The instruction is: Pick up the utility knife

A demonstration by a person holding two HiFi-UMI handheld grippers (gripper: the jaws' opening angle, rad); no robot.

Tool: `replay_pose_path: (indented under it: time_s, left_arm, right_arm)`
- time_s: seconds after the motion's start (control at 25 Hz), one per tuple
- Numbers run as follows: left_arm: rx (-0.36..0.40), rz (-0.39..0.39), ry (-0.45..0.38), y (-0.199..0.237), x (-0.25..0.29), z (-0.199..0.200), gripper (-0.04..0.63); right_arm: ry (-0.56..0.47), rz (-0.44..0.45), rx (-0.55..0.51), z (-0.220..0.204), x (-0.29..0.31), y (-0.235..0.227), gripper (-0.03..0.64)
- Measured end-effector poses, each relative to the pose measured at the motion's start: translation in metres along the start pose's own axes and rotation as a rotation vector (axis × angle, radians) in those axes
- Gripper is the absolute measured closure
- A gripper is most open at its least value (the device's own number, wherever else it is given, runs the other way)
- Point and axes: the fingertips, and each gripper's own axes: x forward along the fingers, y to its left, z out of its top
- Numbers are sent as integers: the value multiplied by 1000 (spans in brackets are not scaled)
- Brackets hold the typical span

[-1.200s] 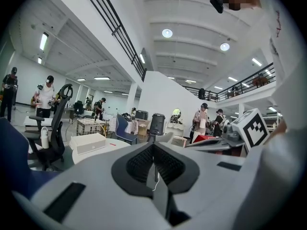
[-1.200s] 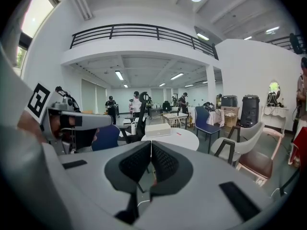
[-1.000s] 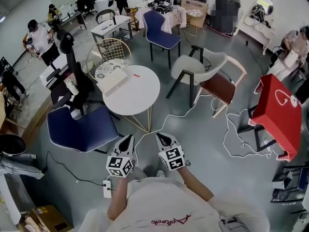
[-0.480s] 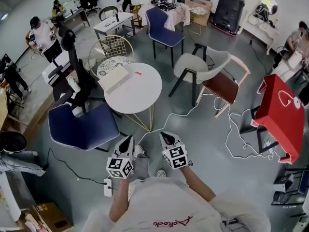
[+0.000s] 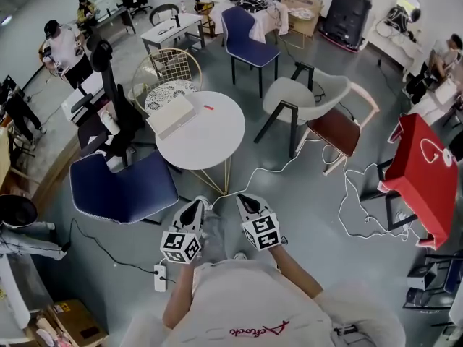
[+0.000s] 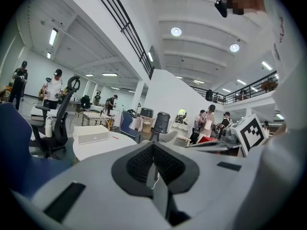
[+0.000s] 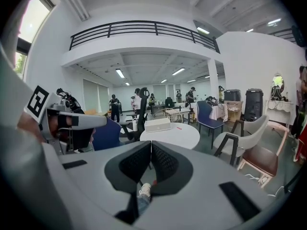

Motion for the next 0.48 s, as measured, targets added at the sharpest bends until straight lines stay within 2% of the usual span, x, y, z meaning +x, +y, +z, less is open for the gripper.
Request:
replay_pose_path:
  time_s: [0.48]
  left_arm:
    - [-25,-49,12,40,49,7,583]
  right_arm:
    - [21,-22,-4,12,58,-25,600]
